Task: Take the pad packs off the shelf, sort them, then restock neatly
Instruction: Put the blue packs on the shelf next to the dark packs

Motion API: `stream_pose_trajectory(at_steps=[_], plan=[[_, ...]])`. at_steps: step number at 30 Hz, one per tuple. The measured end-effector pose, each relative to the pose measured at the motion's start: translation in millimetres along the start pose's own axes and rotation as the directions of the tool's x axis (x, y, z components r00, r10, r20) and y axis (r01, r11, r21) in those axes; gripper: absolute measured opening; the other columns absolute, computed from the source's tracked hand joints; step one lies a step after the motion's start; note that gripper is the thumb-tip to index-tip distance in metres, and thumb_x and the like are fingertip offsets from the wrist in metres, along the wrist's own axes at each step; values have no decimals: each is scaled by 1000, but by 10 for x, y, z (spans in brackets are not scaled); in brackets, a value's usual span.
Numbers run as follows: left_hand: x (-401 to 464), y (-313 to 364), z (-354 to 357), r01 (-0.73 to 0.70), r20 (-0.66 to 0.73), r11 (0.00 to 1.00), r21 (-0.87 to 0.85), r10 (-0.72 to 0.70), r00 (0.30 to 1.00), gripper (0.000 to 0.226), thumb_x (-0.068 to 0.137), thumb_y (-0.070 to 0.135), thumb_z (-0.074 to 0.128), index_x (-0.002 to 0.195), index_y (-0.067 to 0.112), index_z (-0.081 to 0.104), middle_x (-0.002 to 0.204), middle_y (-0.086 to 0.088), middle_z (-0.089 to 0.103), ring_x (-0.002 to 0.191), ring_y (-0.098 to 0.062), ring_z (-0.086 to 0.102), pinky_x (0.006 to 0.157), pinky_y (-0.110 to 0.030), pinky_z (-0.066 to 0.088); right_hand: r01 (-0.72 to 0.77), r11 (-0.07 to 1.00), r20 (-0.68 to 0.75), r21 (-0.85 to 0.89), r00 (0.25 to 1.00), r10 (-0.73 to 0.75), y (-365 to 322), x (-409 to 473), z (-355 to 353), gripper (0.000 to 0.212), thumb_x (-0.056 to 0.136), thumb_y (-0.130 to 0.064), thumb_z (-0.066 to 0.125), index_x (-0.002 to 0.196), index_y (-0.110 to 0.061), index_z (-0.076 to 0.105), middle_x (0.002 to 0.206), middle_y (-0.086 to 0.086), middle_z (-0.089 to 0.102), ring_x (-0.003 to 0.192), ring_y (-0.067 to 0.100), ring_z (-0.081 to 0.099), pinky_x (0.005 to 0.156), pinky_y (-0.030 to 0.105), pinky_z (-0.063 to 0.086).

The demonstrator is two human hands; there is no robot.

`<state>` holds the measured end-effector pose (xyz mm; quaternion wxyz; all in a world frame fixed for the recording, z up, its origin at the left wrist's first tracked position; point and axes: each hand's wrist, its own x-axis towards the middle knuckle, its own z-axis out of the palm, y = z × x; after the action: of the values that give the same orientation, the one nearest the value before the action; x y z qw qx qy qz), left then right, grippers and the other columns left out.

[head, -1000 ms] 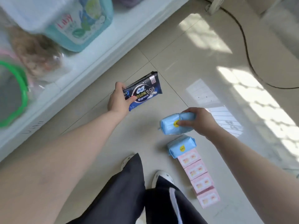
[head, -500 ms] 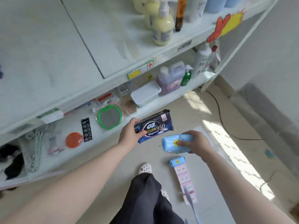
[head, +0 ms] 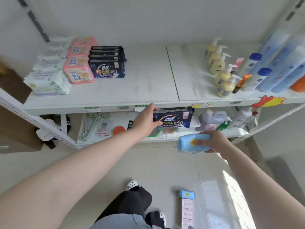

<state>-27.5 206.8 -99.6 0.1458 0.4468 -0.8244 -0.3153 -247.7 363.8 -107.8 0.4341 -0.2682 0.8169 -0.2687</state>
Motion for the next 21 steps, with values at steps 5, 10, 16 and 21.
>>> stream_pose_trajectory(at_steps=[5,10,16,21], plan=[[176,-352,-845,55,-164,998,3,-54,985,49,78,23,75,116,12,46,115,-3,60,102,-23,58,80,-32,45,80,995,24,-52,997,-79,-798,38,179,42,62,-24,90,98,-20,69,94,7,66,87,22,66,66,33,59],[453,-898,-1593,103,-160,992,77,-90,983,54,80,24,74,123,10,44,127,-6,55,113,-24,54,93,-39,46,122,990,69,-76,991,-117,-1612,205,479,29,68,-21,87,90,-17,69,83,7,66,66,15,62,49,21,51],[846,-1432,-2137,53,-45,990,133,-47,998,50,87,20,67,128,8,40,133,-11,45,117,-27,50,96,-38,42,122,992,0,-21,993,-122,-2276,545,797,36,64,-24,89,93,-17,71,89,7,68,77,20,65,60,26,56],[1204,-1681,-2279,45,-71,981,186,-32,997,48,87,16,67,127,8,42,125,-12,38,108,-29,52,89,-39,45,88,995,-23,52,996,-87,-2585,825,979,36,67,-23,87,96,-13,69,91,8,66,81,22,64,68,31,59]])
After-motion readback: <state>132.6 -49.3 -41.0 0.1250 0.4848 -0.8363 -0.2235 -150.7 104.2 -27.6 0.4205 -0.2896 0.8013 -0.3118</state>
